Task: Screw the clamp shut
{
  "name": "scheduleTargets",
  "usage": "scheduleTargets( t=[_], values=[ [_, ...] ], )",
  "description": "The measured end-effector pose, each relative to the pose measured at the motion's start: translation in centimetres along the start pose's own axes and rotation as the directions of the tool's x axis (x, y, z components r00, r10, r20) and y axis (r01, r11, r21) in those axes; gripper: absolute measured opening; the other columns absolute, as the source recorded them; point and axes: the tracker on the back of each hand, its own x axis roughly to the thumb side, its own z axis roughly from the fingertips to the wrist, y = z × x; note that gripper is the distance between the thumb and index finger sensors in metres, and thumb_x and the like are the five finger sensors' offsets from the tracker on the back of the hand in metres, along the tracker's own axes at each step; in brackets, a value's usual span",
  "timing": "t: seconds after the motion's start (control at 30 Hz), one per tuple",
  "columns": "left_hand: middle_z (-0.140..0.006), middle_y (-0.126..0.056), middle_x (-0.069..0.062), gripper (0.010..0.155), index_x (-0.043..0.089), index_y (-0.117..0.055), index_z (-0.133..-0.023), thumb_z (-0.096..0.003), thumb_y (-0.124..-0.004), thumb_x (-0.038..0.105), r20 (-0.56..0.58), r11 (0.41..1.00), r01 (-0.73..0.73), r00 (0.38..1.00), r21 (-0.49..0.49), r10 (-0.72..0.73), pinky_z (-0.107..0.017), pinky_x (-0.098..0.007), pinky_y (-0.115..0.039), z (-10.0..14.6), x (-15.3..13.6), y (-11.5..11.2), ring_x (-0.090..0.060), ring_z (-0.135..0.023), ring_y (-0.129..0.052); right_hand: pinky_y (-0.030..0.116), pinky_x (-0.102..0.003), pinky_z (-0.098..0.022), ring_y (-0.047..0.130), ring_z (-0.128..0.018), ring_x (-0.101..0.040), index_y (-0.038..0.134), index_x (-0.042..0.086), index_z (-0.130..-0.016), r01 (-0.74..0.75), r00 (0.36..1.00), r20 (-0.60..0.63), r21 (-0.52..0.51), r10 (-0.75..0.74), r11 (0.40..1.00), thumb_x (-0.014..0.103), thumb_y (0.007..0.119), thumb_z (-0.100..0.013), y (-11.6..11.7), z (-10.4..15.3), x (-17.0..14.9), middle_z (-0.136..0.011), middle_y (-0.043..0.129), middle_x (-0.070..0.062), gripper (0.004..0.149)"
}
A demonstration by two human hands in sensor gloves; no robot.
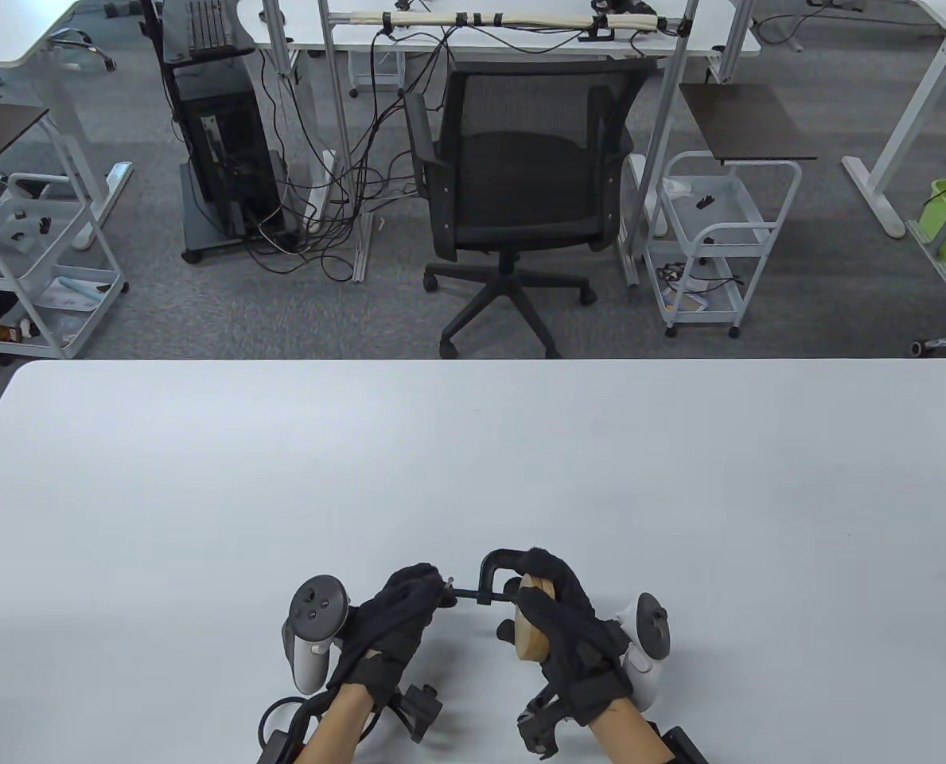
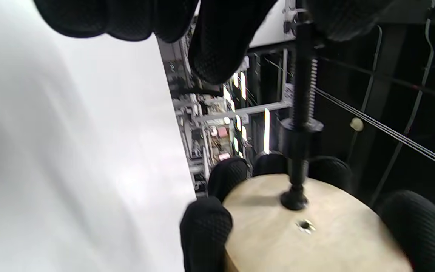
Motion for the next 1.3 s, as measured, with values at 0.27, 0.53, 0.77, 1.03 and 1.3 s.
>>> scheduleTargets(
  t=[0.27,0.53,0.77,1.03,1.3],
  values=[
    [-0.118,-0.036,-0.023,0.058,0.020,-0.063,-0.107,-0.0535,-0.078,0.036,0.127,0.998,0.013,0.992,-0.054,-0.006,-0.066,-0.067,-0.058,-0.2,1.2,-0.1,-0.053,-0.104,-0.042,0.065,-0.072,-0.050,0.049,-0.093,-0.052,0.058,0.020,-0.104,0.033,0.999,-0.027,-0.004,-0.033,0.999,0.053,0.089,-0.051,0.0,0.1,-0.2,-0.111,0.045,-0.006,0.070],
    [-0.117,-0.046,-0.019,0.047,0.034,-0.075,-0.097,-0.0510,-0.081,0.030,0.195,0.996,0.089,0.977,-0.005,-0.087,-0.066,-0.067,-0.059,0.0,1.9,-0.3,-0.051,-0.104,-0.048,0.065,-0.072,-0.050,0.049,-0.093,-0.052,0.058,0.020,-0.104,0.052,0.998,-0.037,-0.009,-0.053,0.999,0.054,0.089,-0.051,0.1,0.1,-0.2,-0.111,0.045,-0.006,0.070],
    [-0.117,-0.041,-0.022,0.066,0.022,-0.055,-0.110,-0.0525,-0.080,0.042,0.163,0.996,0.085,0.983,0.009,-0.085,-0.065,-0.067,-0.059,0.1,1.9,0.2,-0.054,-0.102,-0.046,0.065,-0.072,-0.050,0.049,-0.093,-0.052,0.058,0.020,-0.104,0.052,0.998,-0.023,-0.029,-0.053,0.998,0.053,0.089,-0.051,-0.1,0.1,-0.1,-0.111,0.045,-0.006,0.070],
    [-0.107,-0.068,-0.021,0.056,0.012,-0.098,-0.061,-0.0532,-0.071,0.060,0.042,0.977,0.192,0.980,0.090,-0.196,-0.060,-0.064,-0.066,0.4,1.2,0.8,-0.055,-0.094,-0.062,0.065,-0.072,-0.050,0.049,-0.093,-0.052,0.057,0.021,-0.104,0.041,0.999,-0.005,-0.052,-0.042,0.998,0.053,0.089,-0.051,-0.3,0.1,0.0,-0.111,0.044,-0.005,0.070],
    [-0.114,-0.045,-0.027,0.077,0.003,-0.075,-0.097,-0.0560,-0.061,0.066,-0.058,0.995,-0.059,0.997,-0.084,0.055,-0.063,-0.065,-0.060,-0.1,-0.6,-0.3,-0.059,-0.098,-0.047,0.065,-0.072,-0.050,0.050,-0.093,-0.051,0.058,0.021,-0.104,-0.012,1.000,0.013,0.010,0.012,1.000,0.053,0.090,-0.050,0.3,0.0,0.0,-0.111,0.046,-0.005,0.070]
  ],
)
